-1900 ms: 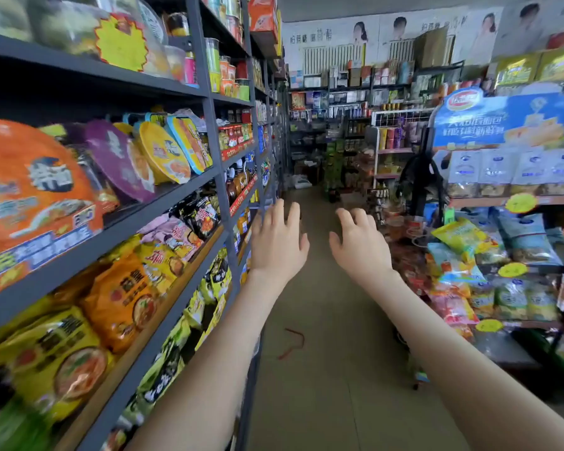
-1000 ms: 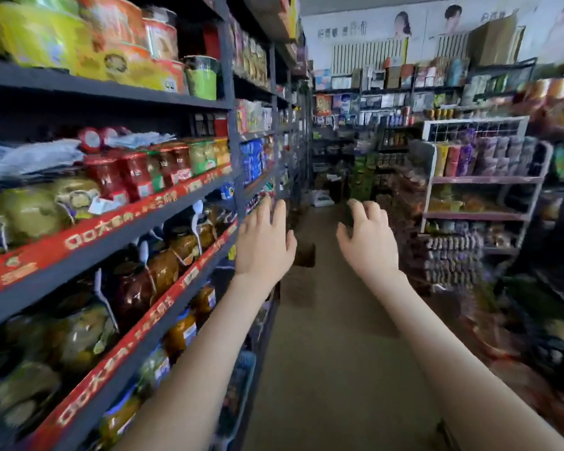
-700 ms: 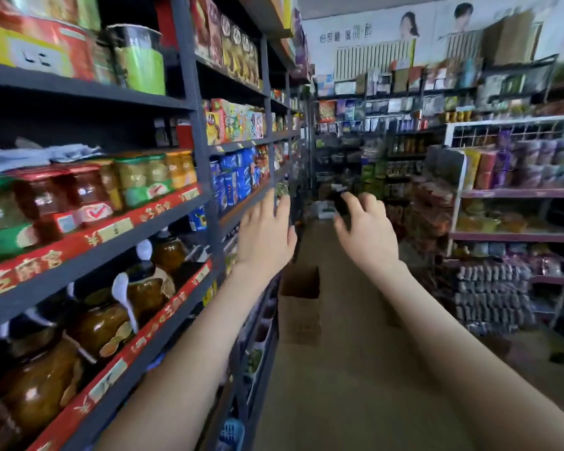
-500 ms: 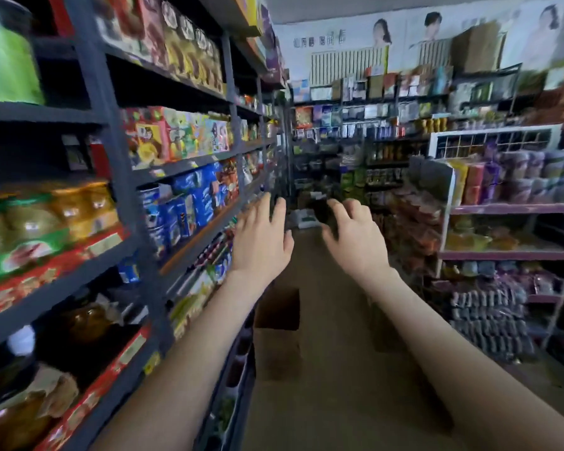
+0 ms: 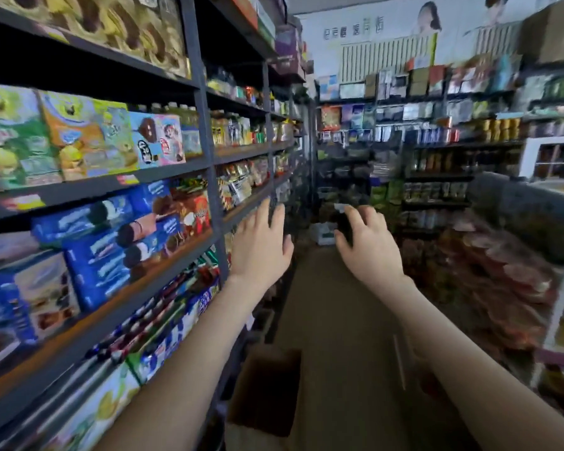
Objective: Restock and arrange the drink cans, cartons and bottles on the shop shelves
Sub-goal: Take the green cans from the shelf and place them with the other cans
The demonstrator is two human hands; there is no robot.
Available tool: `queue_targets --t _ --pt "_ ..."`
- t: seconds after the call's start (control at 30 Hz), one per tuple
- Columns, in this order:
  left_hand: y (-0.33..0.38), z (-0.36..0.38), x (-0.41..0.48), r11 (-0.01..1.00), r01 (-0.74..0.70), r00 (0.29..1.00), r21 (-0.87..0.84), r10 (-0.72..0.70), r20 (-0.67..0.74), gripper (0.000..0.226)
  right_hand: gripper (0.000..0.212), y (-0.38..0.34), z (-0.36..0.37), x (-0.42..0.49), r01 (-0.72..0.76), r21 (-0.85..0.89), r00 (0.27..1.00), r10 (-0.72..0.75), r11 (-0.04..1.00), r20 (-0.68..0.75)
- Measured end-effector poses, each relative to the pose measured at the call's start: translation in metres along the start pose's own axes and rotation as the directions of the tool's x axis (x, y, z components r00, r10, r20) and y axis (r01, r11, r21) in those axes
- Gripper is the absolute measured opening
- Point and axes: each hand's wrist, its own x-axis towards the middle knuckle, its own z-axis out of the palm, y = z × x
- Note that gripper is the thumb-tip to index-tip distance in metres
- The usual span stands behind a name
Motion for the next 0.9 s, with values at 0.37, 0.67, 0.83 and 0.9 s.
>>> queue_targets --t 0.37,0.67,0.83,0.9 --pt "-0.026 0.202 0.295 0.993 0.087 0.995 0.083 -0.083 -0.056 0.061 0.055 0.142 0.221 0.254 0.057 0.102 0.998 -0.056 0.993 -0.017" --pt "-0.032 0.346 0.518 0.984 0.149 0.987 0.095 -0.142 -0.079 0.060 0.056 0.254 0.391 0.450 0.062 0.164 0.997 -0.067 0.985 0.027" --pt "-0.022 0.442 0.631 0.985 0.152 0.981 0.085 -0.140 -0.132 0.060 0.055 0.319 0.491 0.541 0.116 0.201 0.992 -0.125 0.973 0.032" --pt "-0.024 0.474 0.680 0.981 0.168 0.975 0.094 -0.151 -0.165 0.059 0.054 0.341 0.528 0.584 0.158 0.220 0.986 -0.167 0.962 0.023"
